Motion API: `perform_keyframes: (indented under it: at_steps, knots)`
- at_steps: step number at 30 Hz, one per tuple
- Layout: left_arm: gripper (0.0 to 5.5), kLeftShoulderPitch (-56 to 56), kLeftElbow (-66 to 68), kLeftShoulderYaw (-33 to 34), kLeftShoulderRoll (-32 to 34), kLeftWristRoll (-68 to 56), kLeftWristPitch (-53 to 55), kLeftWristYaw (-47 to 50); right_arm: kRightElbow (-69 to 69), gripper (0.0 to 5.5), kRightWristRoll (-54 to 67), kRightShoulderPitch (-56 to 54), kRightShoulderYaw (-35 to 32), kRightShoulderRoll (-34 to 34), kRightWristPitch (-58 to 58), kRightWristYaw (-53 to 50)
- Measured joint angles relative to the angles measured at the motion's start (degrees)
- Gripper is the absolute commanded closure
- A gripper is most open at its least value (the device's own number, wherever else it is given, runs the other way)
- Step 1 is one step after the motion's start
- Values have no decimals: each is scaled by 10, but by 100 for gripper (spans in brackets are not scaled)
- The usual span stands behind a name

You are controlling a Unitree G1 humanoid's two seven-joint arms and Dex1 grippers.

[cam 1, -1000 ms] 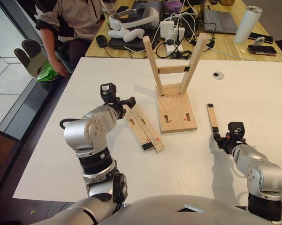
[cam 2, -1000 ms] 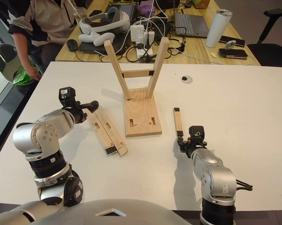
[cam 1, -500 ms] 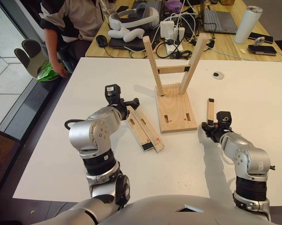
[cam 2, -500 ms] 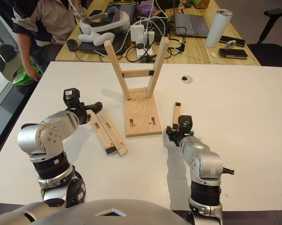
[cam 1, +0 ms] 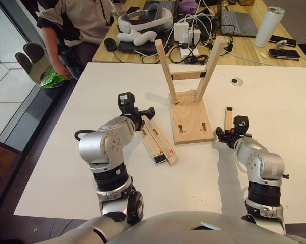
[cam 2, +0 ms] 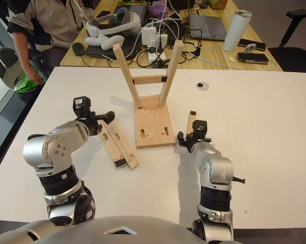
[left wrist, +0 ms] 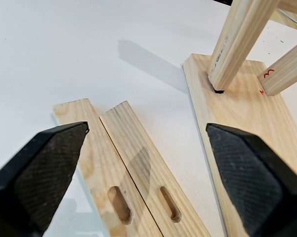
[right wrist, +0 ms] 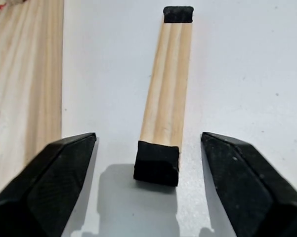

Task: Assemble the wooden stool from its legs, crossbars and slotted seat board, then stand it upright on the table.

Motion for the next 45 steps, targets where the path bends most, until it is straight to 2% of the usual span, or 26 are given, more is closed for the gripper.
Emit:
perform_keyframes:
  at_steps: [5, 11, 16, 21, 27, 31, 34, 39, 40, 45]
  knots:
    - [105, 0, 0, 1, 0, 0, 0, 0, 5, 233, 0, -3, -6, 12, 0, -4]
    - [105, 0, -1, 8, -8, 0, -2, 2, -10, 346, 0, 4, -9, 18, 13, -5]
    - [105, 0, -11, 17, -18, 1, -42, 8, -23, 421, 0, 11, -18, 25, 23, -12]
    - [105, 12, -19, 1, -17, 9, -59, 8, -31, 421, 0, 17, -29, 39, 22, -21]
    - [105, 13, -17, 11, -17, 6, -61, 4, -33, 421, -13, 23, -33, 41, -9, -36]
    - [105, -66, 30, 90, 11, -37, -47, -35, -102, 421, -34, 1, 26, -4, -124, 2]
    - [105, -119, 52, 123, 28, -72, -26, -65, -131, 421, -29, -5, 48, -8, -153, 24]
    - [105, -194, 26, 189, -15, -208, 74, -156, -184, 421, 23, -1, 118, -44, -221, 150]
    - [88, -200, 13, 202, -29, -241, 83, -170, -193, 421, 32, 0, 134, -55, -238, 177]
    - [45, -205, 1, 244, -39, -290, 86, -157, -192, 421, 35, 1, 156, -64, -276, 203]
